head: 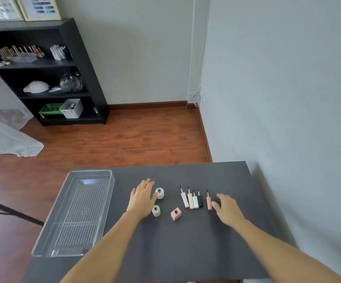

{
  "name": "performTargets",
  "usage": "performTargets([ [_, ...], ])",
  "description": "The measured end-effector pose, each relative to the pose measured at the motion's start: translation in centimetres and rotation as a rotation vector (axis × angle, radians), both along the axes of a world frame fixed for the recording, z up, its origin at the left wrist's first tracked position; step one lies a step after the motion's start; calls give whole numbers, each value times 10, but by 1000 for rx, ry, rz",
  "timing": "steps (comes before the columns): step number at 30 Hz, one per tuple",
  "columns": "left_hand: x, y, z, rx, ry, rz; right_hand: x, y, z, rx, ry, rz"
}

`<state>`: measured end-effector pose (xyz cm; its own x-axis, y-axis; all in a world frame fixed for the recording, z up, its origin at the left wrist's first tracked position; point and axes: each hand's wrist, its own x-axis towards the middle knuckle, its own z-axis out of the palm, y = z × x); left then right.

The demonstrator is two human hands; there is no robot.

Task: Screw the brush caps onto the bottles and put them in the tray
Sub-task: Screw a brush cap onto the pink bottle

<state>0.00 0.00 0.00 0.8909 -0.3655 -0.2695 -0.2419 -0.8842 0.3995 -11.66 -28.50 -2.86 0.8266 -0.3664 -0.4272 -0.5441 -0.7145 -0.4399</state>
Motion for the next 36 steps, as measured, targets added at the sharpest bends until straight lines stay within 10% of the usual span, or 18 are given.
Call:
performTargets([
  [19, 8, 17, -24, 96, 5, 147, 18, 38, -4, -198, -1, -155],
  [36, 19, 40, 22, -562, 18, 374, 34, 10, 47, 183, -408, -403],
])
